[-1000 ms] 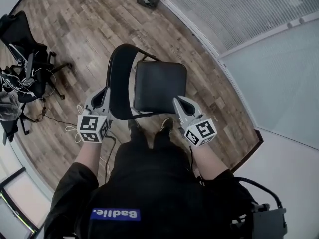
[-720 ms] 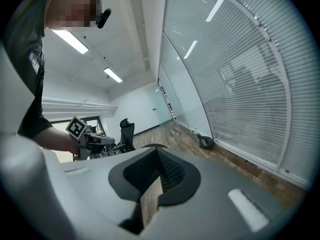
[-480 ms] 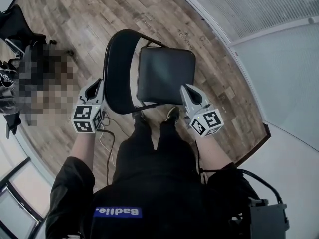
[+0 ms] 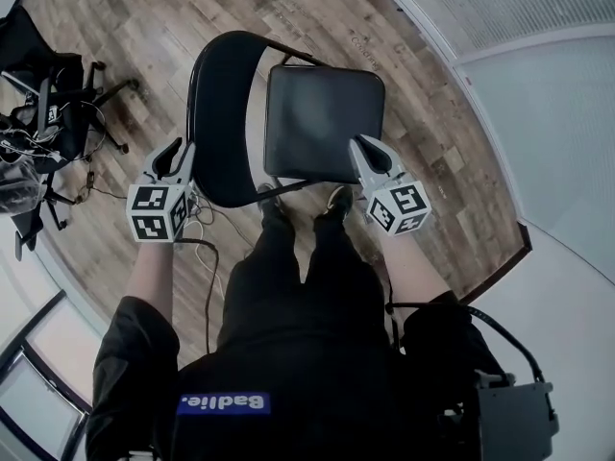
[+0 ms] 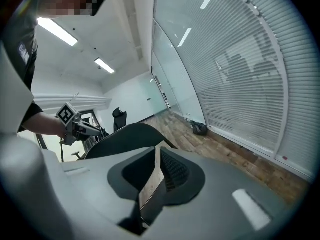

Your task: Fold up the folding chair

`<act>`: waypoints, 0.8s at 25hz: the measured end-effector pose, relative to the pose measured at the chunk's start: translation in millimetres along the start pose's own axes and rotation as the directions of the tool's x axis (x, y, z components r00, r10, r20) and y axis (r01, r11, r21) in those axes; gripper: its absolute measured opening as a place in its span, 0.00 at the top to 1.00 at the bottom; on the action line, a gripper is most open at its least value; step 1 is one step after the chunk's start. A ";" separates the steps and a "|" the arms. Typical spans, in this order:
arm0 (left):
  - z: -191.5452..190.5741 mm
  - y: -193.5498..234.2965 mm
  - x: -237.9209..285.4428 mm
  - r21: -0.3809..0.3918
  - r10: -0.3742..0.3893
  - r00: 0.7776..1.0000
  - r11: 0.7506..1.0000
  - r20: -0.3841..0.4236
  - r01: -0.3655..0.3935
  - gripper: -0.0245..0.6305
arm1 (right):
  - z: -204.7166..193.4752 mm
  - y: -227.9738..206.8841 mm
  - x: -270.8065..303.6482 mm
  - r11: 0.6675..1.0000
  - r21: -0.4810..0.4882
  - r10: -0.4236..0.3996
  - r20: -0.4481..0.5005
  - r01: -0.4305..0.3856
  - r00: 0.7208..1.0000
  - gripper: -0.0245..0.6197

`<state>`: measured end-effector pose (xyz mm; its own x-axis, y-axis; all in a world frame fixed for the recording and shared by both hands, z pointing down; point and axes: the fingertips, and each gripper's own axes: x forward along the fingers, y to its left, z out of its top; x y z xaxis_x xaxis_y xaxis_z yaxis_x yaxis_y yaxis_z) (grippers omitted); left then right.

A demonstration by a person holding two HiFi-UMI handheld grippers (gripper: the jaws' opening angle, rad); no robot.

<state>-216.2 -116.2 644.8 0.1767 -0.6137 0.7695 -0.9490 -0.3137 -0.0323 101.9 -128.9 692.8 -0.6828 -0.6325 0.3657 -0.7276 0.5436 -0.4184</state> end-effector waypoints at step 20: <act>-24.2 0.8 46.6 -0.040 -0.019 0.997 0.999 -0.079 0.016 0.67 | -164.6 -161.4 43.4 0.964 0.170 -0.164 -0.221 0.204 0.961 0.55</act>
<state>-215.0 -127.5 696.1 0.1740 -0.5485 0.8178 -0.9557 -0.2944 0.0059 178.9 -153.3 913.0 -0.5514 -0.5753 0.6041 -0.8296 0.3016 -0.4699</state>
